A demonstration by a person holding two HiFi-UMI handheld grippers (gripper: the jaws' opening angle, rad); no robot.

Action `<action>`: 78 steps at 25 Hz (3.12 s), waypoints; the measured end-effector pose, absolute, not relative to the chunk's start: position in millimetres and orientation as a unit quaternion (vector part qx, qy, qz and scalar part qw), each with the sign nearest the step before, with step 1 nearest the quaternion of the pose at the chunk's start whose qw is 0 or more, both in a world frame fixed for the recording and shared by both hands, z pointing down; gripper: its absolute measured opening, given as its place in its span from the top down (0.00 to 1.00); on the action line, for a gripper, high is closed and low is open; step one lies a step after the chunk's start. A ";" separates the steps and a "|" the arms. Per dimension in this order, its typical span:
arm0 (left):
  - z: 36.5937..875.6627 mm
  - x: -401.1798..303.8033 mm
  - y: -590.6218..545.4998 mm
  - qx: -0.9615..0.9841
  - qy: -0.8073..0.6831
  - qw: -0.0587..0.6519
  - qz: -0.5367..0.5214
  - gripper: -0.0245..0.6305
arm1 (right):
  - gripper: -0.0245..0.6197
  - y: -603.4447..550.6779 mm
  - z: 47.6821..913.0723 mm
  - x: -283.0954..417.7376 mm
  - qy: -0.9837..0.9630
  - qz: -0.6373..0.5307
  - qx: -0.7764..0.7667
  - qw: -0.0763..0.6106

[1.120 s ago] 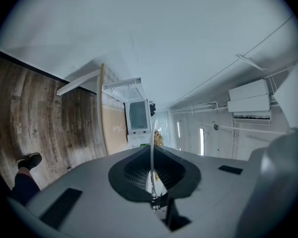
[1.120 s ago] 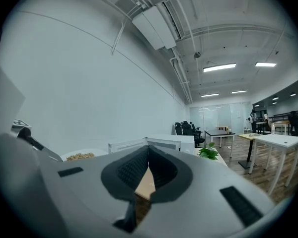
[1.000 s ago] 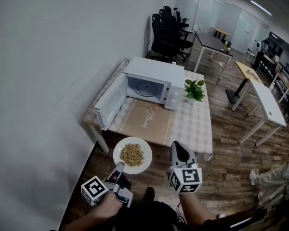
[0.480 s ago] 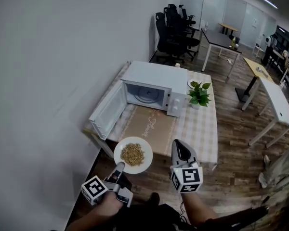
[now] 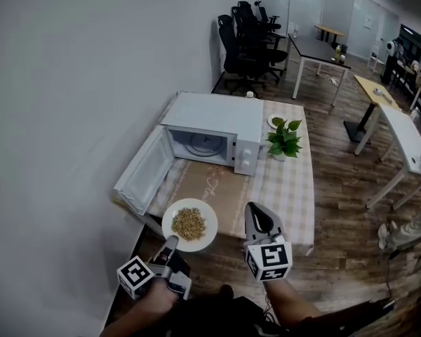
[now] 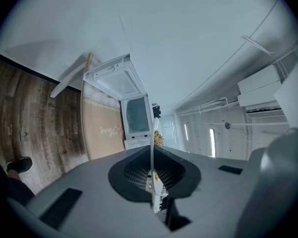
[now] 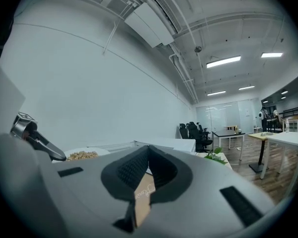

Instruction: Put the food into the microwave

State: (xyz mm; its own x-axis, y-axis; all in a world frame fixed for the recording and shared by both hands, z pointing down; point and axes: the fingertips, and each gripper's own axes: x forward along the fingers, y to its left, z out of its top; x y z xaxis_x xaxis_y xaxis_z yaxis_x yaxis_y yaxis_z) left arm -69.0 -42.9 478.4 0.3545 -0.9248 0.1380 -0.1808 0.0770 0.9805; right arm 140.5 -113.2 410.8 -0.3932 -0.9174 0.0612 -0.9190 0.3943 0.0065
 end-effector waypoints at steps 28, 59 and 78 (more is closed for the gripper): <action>495.4 -81.2 -211.3 0.602 -0.438 0.585 -0.321 0.93 | 0.95 -245.3 396.2 134.9 -0.815 -0.015 0.577 0.059; 610.9 -71.4 -404.8 0.554 -0.472 0.631 -0.270 0.93 | 0.95 -355.5 426.1 166.6 -0.755 -0.009 0.647 0.104; 675.6 -87.3 -474.0 0.531 -0.509 0.636 -0.231 0.93 | 0.95 -396.0 428.4 169.2 -0.734 -0.011 0.667 0.128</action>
